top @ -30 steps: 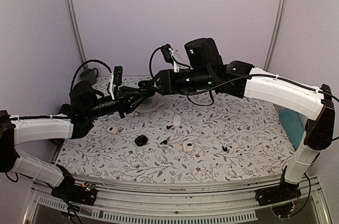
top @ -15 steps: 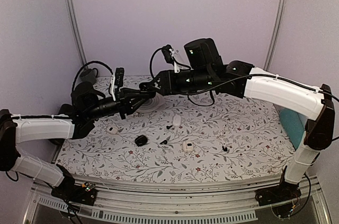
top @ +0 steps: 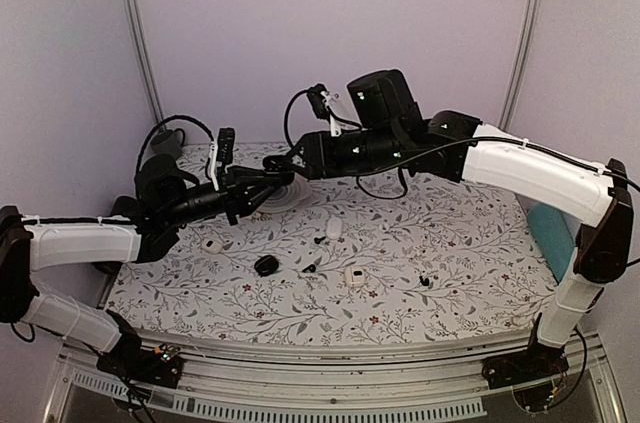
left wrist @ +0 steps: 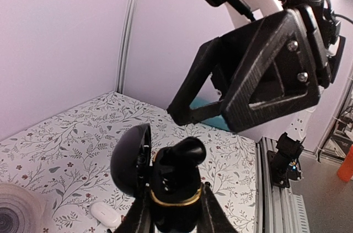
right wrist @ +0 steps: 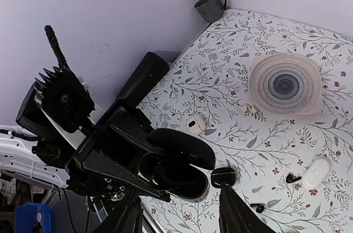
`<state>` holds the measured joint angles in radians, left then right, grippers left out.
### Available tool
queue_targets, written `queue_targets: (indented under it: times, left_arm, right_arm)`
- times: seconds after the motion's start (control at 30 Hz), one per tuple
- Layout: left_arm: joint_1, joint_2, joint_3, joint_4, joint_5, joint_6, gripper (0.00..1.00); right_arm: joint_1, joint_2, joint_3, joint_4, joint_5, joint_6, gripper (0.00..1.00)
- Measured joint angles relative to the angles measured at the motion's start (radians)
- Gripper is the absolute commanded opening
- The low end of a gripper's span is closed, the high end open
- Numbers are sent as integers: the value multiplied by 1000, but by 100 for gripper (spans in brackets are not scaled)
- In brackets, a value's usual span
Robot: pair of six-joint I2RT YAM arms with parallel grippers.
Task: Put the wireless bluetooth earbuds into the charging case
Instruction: Adjust the right earbud in the right side groove of the charging case.
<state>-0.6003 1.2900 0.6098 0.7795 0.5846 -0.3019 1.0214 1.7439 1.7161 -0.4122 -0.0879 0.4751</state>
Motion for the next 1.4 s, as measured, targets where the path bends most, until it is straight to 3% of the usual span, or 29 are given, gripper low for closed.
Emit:
queue_targets:
  times: [0.27, 1.4]
  left_arm:
    - [0, 0, 0, 0, -10, 6, 0]
    - [-2, 20, 0, -34, -25, 40, 0]
  right_arm:
    - [0, 4, 28, -13, 3, 1, 43]
    - [68, 160, 303, -267, 210, -50, 38]
